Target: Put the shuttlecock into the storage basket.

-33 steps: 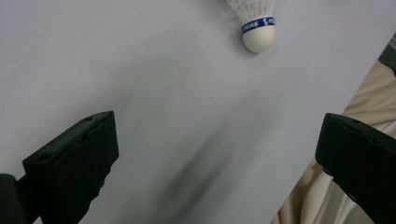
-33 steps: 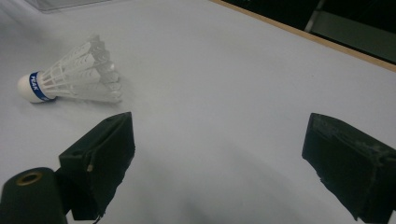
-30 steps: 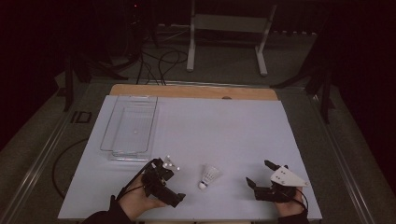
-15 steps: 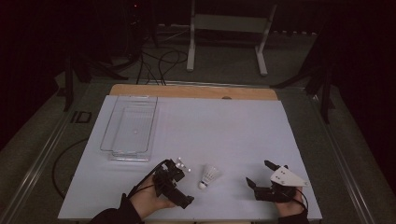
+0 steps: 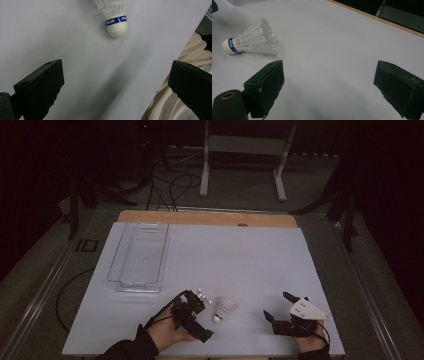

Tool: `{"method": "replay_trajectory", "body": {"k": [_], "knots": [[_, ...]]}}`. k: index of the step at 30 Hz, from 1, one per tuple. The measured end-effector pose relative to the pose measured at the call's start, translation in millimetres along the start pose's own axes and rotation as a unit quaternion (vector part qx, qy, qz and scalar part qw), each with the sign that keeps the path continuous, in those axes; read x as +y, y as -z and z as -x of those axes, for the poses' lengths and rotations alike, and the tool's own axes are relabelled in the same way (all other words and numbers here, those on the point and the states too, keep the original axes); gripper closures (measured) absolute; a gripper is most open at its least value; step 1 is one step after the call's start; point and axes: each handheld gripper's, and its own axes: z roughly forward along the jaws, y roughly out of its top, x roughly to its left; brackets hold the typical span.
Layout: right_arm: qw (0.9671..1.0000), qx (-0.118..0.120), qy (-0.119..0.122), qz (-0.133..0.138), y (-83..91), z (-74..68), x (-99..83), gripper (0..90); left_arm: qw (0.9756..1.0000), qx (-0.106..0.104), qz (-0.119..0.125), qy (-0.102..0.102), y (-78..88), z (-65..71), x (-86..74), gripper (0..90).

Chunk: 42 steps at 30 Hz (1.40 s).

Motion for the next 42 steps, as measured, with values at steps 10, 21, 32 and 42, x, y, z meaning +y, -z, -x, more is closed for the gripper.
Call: {"method": "replay_trajectory", "body": {"k": [10,21,32,42], "knots": [[1.0,0.001,-0.001,0.0,0.4,0.2,-0.1,9.3,0.9999,-0.003,-0.01,-0.013,-10.7,5.5,12.4,3.0],[1.0,0.0,0.001,-0.001,0.3,-0.1,0.1,9.3,0.9999,-0.001,-0.007,-0.016,-19.2,9.3,24.7,5.1],[1.0,0.004,0.002,0.0,1.1,-0.2,0.3,9.3,0.9992,-0.01,-0.027,-0.028,-33.2,8.2,34.5,20.7],[1.0,0.003,0.002,-0.001,1.5,-0.6,0.5,9.3,0.9972,0.04,-0.033,-0.054,-40.2,12.6,41.5,31.7]]}}
